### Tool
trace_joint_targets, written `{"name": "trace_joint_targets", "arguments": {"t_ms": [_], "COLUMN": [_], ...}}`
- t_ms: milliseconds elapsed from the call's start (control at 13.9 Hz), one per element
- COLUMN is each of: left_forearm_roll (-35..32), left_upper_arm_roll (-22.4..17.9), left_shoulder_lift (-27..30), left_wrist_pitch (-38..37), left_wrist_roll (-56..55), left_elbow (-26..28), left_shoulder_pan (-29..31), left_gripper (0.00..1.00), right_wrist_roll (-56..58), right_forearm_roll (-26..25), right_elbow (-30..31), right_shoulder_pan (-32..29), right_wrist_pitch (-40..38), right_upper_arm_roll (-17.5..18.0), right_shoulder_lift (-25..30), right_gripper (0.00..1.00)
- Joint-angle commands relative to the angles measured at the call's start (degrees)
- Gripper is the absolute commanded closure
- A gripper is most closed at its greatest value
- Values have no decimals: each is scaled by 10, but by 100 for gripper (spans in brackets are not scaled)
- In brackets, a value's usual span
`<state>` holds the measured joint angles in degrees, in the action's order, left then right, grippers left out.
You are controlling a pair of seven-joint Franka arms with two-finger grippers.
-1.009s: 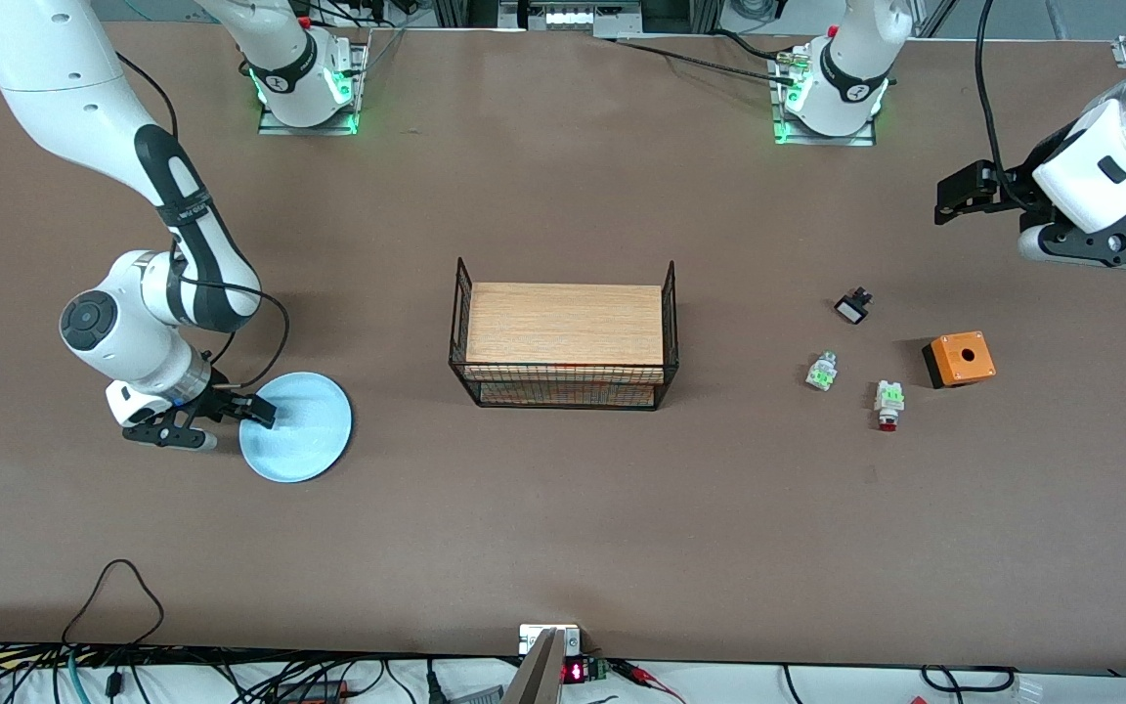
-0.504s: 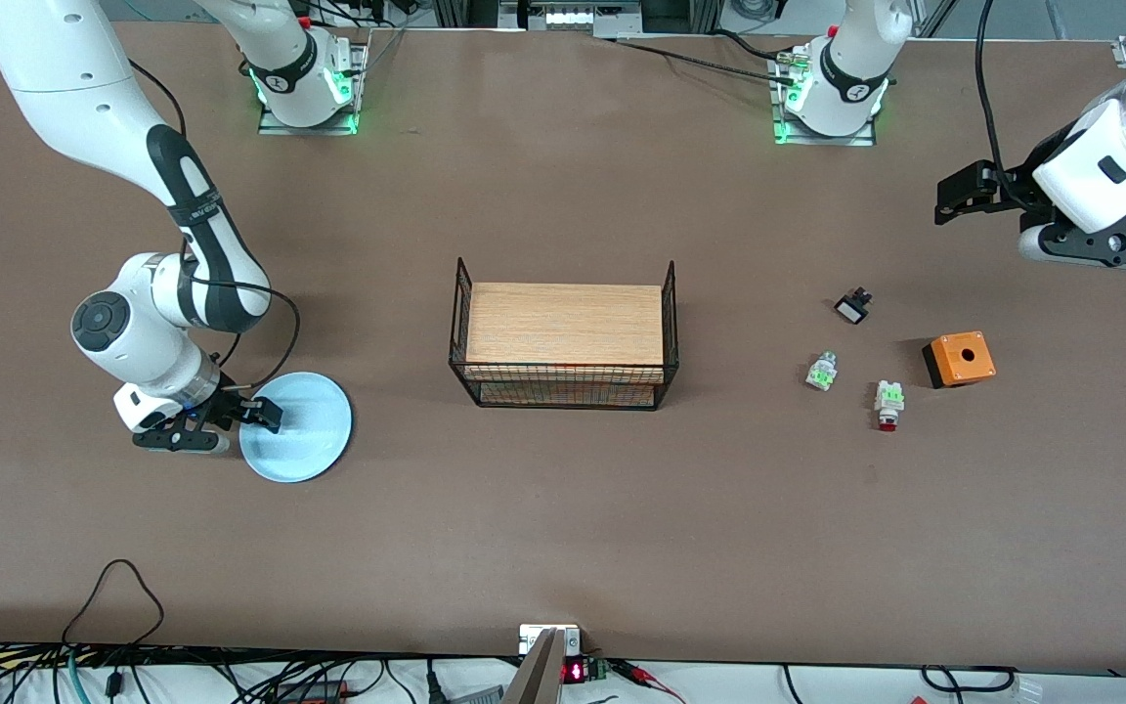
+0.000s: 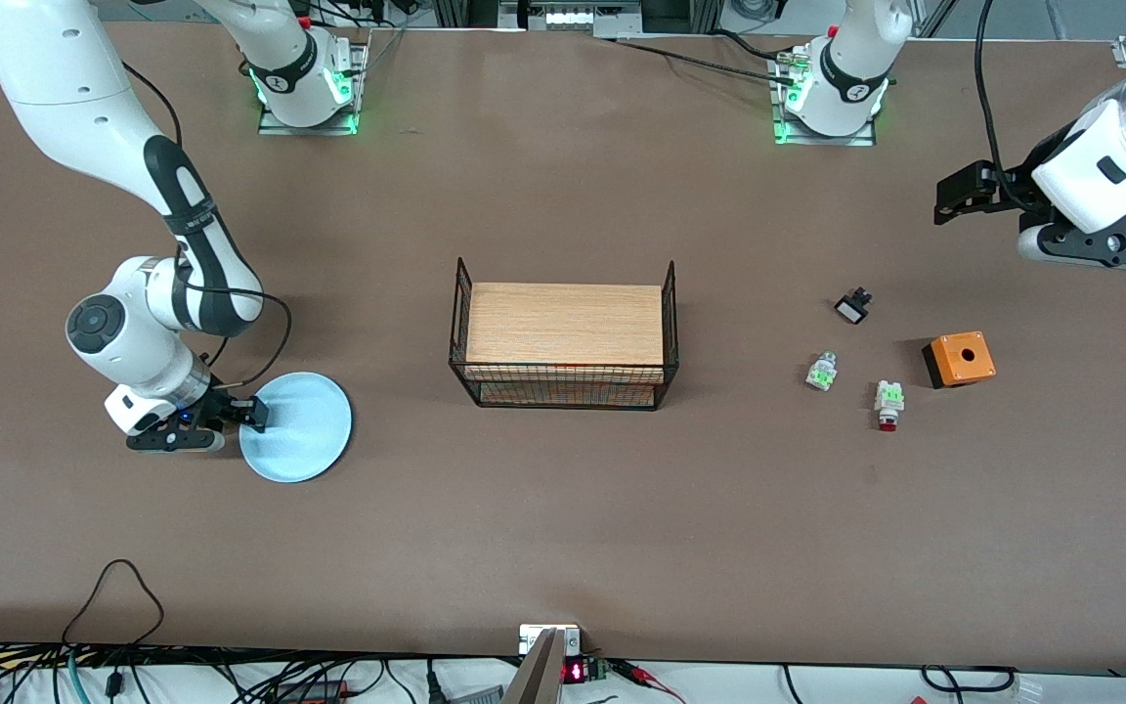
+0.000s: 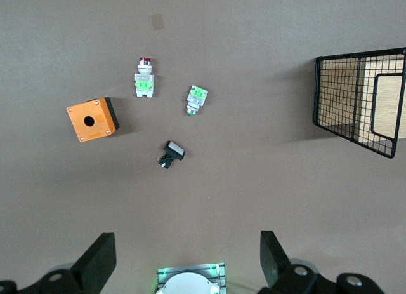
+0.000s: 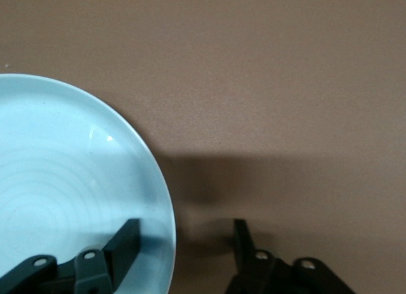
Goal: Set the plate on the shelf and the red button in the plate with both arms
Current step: 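Close the right gripper on the blue plate rim and tilt it up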
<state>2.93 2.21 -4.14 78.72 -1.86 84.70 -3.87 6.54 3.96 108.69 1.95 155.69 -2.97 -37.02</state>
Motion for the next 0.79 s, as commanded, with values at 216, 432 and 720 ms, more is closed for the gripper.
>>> {"name": "trace_joint_targets", "arguments": {"t_ms": [216, 432, 720], "left_forearm_roll": [-3, -4, -4], "left_upper_arm_roll": [4, 5, 5], "left_shoulder_lift": [-5, -5, -5], "left_wrist_pitch": [-5, -5, -5], "left_wrist_roll": [-3, -3, -3], "left_elbow": [-12, -11, -12], "left_shoulder_pan": [0, -1, -1], "left_gripper": [0, 0, 0], "right_wrist_roll": [2, -6, -20], "right_forearm_roll": [-1, 0, -3], "right_elbow": [-15, -38, -42], "right_shoulder_pan": [5, 15, 28], "right_wrist_pitch": [-83, -131, -199], "right_upper_arm_roll": [1, 1, 1], "right_shoulder_lift": [12, 17, 63], "right_gripper": [97, 100, 100]}}
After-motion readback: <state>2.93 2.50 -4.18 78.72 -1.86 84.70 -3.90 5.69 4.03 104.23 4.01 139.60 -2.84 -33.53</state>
